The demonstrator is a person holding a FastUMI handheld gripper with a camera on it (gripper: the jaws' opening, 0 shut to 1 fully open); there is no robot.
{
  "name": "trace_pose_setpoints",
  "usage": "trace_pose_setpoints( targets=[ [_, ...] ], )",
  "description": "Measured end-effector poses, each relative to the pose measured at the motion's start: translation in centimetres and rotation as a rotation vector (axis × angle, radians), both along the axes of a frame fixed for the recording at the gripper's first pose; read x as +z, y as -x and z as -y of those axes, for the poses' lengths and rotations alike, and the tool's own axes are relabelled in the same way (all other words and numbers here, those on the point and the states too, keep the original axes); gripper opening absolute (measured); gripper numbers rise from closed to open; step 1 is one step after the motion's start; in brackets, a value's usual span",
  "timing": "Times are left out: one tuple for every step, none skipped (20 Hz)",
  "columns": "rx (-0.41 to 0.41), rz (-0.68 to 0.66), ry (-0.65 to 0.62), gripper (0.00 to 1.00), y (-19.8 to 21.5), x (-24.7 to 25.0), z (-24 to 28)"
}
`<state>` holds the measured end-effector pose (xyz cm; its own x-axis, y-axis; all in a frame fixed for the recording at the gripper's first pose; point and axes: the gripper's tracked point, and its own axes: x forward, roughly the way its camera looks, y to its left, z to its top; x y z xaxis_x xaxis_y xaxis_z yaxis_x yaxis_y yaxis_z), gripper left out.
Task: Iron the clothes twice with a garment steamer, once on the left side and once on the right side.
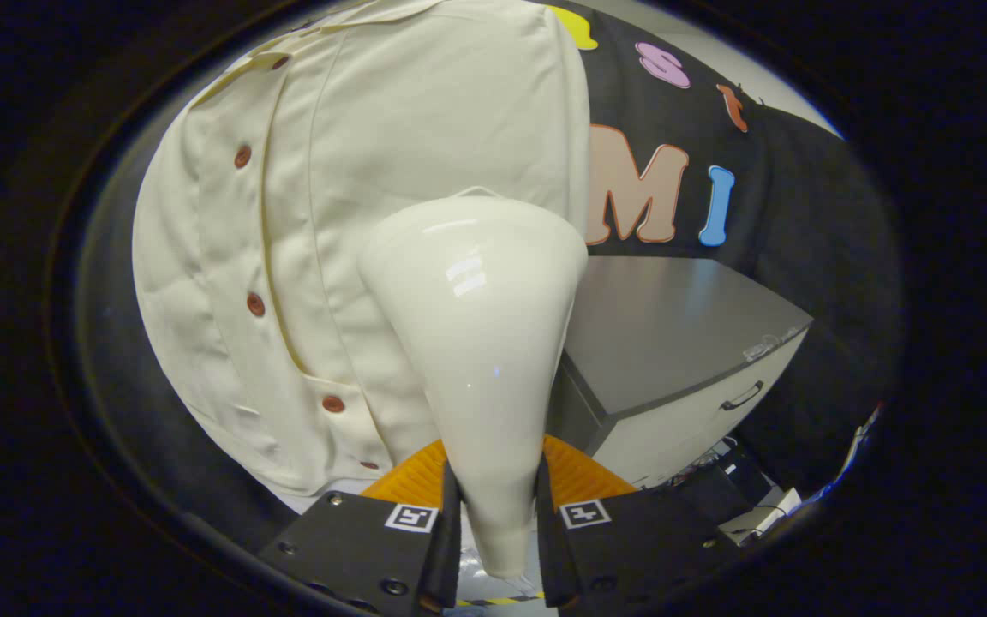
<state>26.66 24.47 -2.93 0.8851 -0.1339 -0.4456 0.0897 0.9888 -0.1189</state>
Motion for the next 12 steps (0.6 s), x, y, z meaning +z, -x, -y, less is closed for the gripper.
trace_pose_setpoints(
  targets=[
    [-0.003,-0.008,-0.005,0.38,0.1,-0.8,0.0],
    [-0.004,-0.014,-0.009,0.38,0.2,-1.6,-0.1],
    [-0.008,-0.023,-0.009,0.38,0.3,-2.3,-0.1],
    [-0.012,-0.029,-0.006,0.38,0.4,-3.0,-0.1],
    [-0.016,-0.037,-0.005,0.38,0.5,-3.7,-0.1],
    [-0.019,-0.049,-0.005,0.38,0.5,-4.6,-0.2],
    [-0.023,-0.062,-0.007,0.38,0.7,-5.3,-0.2],
    [-0.026,-0.076,-0.004,0.38,0.9,-6.0,-0.2],
    [-0.029,-0.089,0.003,0.38,1.1,-6.7,-0.1],
    [-0.037,-0.099,0.004,0.38,1.2,-7.4,0.0],
    [-0.042,-0.104,0.002,0.38,1.3,-8.0,0.0],
    [-0.045,-0.108,-0.001,0.38,1.3,-8.6,0.0]
  ],
)
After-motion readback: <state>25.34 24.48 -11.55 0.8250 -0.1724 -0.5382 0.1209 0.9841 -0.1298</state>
